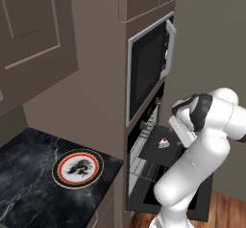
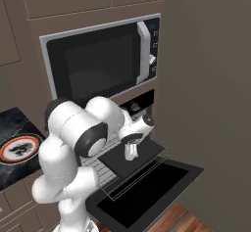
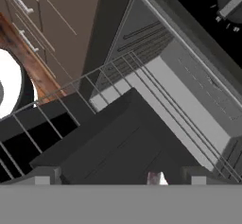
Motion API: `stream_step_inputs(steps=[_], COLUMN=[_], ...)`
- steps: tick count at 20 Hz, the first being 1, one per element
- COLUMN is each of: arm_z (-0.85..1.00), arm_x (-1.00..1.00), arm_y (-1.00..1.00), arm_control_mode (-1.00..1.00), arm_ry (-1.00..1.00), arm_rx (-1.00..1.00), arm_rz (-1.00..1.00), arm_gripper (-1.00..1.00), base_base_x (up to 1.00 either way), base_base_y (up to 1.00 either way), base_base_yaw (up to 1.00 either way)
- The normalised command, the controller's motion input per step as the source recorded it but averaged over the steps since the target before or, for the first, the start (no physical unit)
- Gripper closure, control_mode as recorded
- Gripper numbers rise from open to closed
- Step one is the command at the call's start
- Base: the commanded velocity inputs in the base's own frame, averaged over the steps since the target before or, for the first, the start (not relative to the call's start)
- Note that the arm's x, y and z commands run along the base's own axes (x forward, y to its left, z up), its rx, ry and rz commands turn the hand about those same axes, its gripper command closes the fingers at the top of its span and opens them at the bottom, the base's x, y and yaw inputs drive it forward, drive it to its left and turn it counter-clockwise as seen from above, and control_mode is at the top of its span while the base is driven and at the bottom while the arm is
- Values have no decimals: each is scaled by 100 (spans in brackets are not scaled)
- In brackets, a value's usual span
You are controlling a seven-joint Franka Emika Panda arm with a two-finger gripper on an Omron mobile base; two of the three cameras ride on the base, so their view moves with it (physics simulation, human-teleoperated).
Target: Take the baked cake out of the oven and place it on the plate for cooling. Then close the oven door.
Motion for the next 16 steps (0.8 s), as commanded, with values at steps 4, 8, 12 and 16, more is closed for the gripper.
stream_step_inputs(steps=[4,8,12,16], arm_z=[-28,-31,-27,-22], arm_x=[24,29,21,20], arm_y=[5,1,0,0], arm_control_mode=[-100,-100,-100,-100], arm_ry=[6,4,0,0], arm_rx=[0,0,0,0], arm_rz=[14,13,13,12], arm_gripper=[-100,-100,-100,-100], base_base_x=[0,0,0,0], base_base_y=[0,0,0,0], base_base_yaw=[0,0,0,0])
